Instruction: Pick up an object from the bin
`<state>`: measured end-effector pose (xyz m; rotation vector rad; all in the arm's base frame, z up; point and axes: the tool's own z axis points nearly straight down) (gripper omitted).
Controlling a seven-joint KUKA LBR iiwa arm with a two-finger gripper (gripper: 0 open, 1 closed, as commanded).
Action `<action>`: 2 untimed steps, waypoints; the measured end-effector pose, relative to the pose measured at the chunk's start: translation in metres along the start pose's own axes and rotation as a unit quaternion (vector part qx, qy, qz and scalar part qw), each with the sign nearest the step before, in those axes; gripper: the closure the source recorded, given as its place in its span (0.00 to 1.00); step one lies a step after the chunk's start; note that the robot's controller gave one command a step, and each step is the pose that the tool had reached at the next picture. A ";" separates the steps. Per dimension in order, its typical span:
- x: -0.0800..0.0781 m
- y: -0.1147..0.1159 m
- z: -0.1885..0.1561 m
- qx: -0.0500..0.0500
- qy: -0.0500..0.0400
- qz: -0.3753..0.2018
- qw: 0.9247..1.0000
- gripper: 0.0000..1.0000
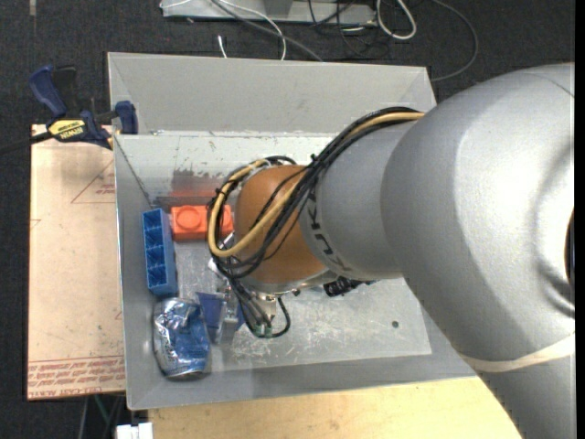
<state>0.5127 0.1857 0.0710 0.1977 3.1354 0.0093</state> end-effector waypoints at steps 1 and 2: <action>-0.001 0.000 -0.002 0.000 -0.001 0.001 1.000 1.00; 0.002 -0.001 -0.043 0.002 0.004 0.000 1.000 1.00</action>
Offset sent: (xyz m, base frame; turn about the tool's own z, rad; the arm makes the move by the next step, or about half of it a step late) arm 0.0002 -0.0001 0.1005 0.0007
